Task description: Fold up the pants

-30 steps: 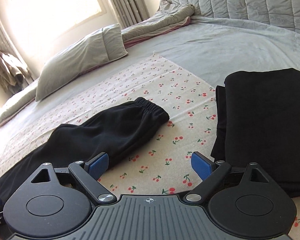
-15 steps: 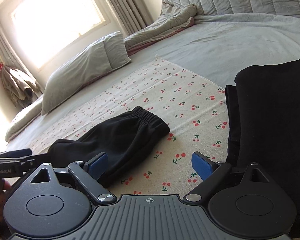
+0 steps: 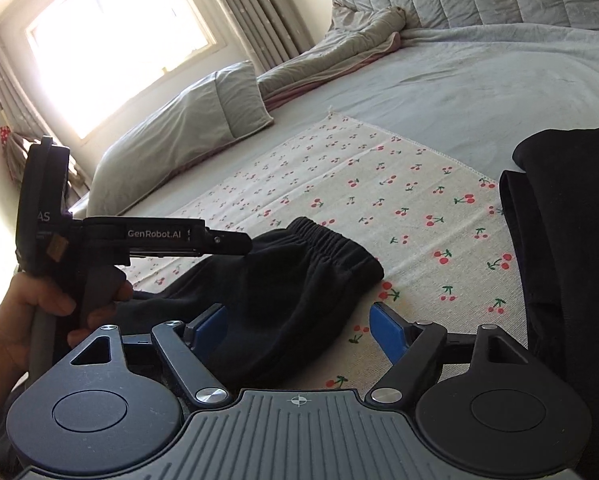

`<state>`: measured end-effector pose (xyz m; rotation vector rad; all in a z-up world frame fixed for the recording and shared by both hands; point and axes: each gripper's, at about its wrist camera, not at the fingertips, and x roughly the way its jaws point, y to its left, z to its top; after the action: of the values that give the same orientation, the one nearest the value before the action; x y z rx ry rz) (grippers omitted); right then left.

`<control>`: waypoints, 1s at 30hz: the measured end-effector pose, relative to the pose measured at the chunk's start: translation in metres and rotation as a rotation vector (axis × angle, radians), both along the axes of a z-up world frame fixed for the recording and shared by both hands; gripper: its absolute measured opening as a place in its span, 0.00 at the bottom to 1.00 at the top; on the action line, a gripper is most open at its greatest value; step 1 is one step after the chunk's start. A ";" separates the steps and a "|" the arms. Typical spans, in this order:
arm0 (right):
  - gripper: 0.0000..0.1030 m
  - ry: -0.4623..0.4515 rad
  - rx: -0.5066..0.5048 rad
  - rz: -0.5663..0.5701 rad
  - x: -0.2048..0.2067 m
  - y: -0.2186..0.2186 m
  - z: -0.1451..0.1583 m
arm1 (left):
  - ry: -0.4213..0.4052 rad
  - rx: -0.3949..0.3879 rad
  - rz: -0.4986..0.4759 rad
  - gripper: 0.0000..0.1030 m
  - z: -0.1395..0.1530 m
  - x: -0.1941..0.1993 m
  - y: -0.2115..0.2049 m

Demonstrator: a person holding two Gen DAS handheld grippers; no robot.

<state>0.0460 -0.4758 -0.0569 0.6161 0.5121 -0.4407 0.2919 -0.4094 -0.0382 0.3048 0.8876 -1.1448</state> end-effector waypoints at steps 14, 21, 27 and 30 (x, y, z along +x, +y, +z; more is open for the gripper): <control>0.13 -0.057 0.053 -0.109 -0.004 -0.016 -0.012 | 0.004 -0.035 0.062 0.07 0.001 -0.005 -0.009; 0.06 -0.113 -0.038 -0.144 -0.016 -0.003 0.014 | -0.060 -0.170 0.094 0.06 0.020 -0.016 -0.010; 0.00 -0.026 -0.090 -0.224 -0.020 -0.008 0.018 | -0.096 -0.159 0.134 0.06 0.000 -0.019 -0.022; 0.00 0.032 -0.055 -0.248 -0.023 -0.021 0.011 | -0.056 -0.145 0.164 0.06 -0.021 -0.011 -0.025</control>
<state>0.0229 -0.4970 -0.0460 0.6222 0.4542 -0.6979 0.2804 -0.4341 -0.0593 0.1415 0.7618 -1.0375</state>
